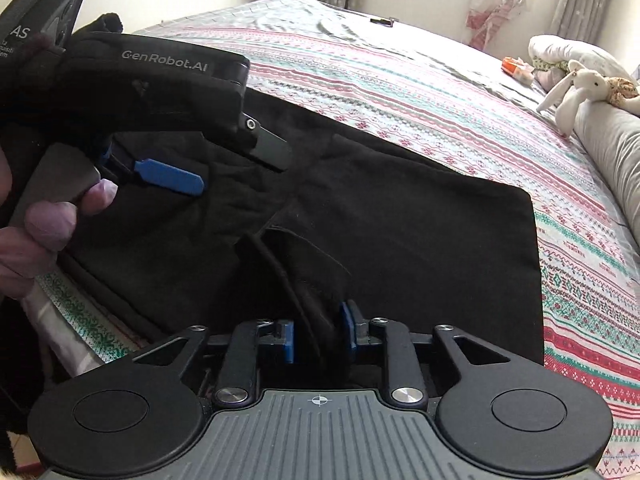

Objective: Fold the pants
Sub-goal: 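Grasp the trouser hem with the left gripper while the right gripper holds beside it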

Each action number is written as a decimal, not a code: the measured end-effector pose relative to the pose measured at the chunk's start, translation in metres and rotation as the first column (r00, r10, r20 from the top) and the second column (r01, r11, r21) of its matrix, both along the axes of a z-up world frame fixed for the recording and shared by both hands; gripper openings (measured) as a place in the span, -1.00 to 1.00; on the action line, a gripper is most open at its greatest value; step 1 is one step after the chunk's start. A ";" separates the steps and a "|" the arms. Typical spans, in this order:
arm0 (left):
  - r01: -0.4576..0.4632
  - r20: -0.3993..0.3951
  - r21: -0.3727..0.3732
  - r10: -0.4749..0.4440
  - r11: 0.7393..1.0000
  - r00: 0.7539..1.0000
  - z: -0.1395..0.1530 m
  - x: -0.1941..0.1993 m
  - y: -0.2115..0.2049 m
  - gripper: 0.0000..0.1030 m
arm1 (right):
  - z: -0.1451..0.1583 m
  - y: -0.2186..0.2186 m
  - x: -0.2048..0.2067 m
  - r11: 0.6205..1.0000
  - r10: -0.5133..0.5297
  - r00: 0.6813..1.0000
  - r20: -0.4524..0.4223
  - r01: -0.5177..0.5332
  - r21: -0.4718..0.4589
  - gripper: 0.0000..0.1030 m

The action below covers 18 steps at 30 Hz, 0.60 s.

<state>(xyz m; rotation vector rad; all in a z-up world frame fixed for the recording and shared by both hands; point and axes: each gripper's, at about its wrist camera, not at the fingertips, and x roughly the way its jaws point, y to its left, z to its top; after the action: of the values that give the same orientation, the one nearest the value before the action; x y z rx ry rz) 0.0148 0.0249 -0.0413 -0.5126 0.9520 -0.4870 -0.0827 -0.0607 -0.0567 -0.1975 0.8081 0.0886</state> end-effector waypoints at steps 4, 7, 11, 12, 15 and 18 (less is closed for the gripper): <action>-0.003 -0.031 -0.034 0.002 0.999 1.000 0.000 0.001 0.002 1.00 | 0.000 0.000 0.000 1.000 0.018 1.000 0.019 -0.018 0.001 -0.37; -0.001 -0.062 -0.069 -0.003 0.998 0.998 -0.001 0.004 0.002 1.00 | -0.001 0.004 -0.003 0.999 0.045 0.998 0.042 -0.044 -0.026 -0.44; 0.010 -0.120 -0.125 -0.025 0.992 0.992 -0.004 0.005 0.002 0.87 | 0.003 0.007 -0.012 0.997 0.078 0.995 0.056 -0.078 -0.006 -0.81; 0.013 -0.131 -0.138 -0.031 0.990 0.991 -0.005 0.005 0.001 0.85 | 0.005 0.006 -0.014 0.997 0.082 0.995 0.065 -0.082 -0.009 -0.81; 0.022 -0.159 -0.166 -0.048 0.986 0.986 -0.007 0.007 -0.002 0.76 | 0.011 0.007 -0.019 0.996 0.083 0.993 0.079 -0.084 0.008 -0.83; 0.036 -0.180 -0.184 -0.069 0.982 0.981 -0.010 0.007 -0.007 0.65 | 0.016 0.002 -0.025 0.996 0.076 0.993 0.088 -0.080 0.043 -0.83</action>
<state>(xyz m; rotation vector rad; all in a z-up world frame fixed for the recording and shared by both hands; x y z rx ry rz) 0.0218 0.0178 -0.0510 -0.7072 1.1085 -0.5839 -0.1074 -0.0585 -0.0405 -0.1873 0.7117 0.1715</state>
